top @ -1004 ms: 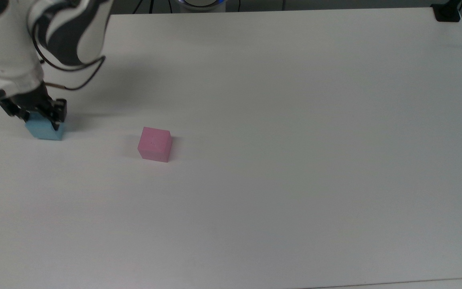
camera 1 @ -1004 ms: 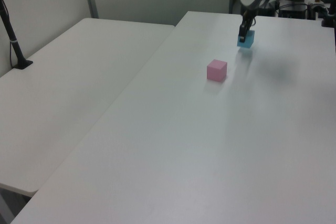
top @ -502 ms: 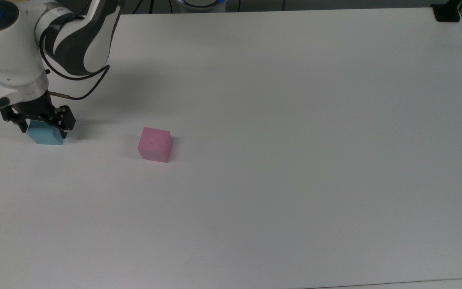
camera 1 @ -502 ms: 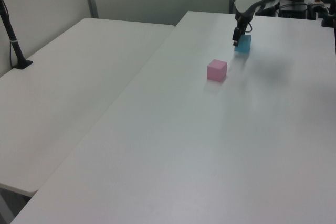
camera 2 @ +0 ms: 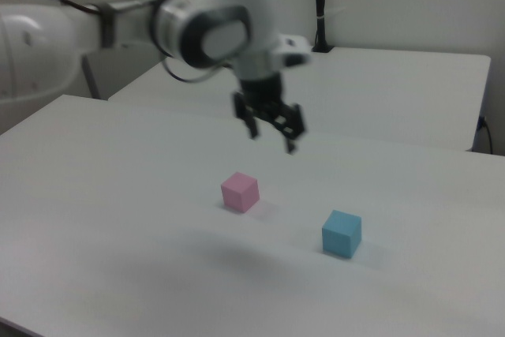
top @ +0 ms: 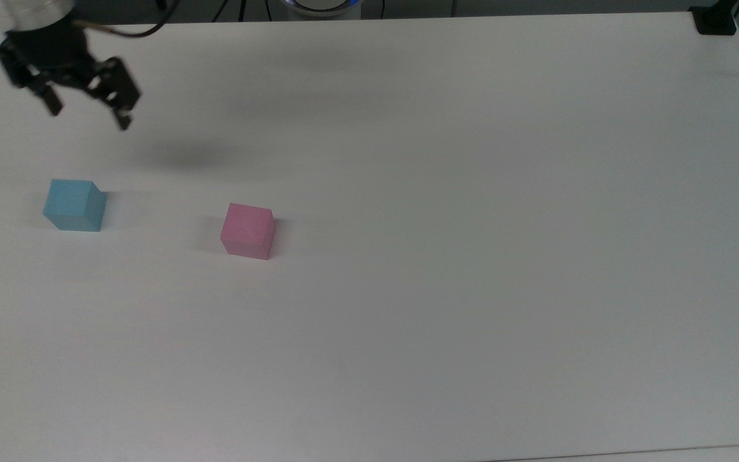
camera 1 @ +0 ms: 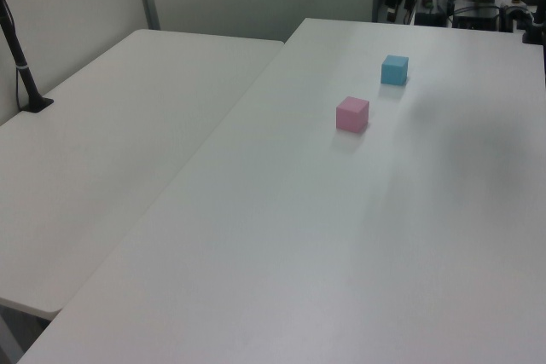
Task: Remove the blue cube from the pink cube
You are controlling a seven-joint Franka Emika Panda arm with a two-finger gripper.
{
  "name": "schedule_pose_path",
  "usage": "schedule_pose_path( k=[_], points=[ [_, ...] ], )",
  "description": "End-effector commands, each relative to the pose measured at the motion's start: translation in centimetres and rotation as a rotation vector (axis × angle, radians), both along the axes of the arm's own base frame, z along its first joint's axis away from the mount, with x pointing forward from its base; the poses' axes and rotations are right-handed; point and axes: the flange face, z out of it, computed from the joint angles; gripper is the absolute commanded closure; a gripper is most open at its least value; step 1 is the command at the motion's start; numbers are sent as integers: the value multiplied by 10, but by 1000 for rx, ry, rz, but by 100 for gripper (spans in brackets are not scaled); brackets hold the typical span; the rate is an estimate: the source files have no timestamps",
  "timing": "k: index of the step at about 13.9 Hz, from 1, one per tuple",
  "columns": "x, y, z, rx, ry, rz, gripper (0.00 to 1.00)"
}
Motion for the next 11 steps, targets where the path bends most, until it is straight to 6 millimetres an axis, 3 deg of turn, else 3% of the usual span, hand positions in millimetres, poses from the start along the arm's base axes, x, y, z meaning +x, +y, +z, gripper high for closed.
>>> schedule_pose_path(
  k=[1, 5, 8, 11],
  points=[
    [-18, 104, 24, -43, 120, 30, 0],
    [-27, 170, 36, -36, 175, 117, 0],
    [-27, 172, 36, -36, 173, 82, 0],
    [-33, 167, 48, -32, 153, 71, 0]
  ],
)
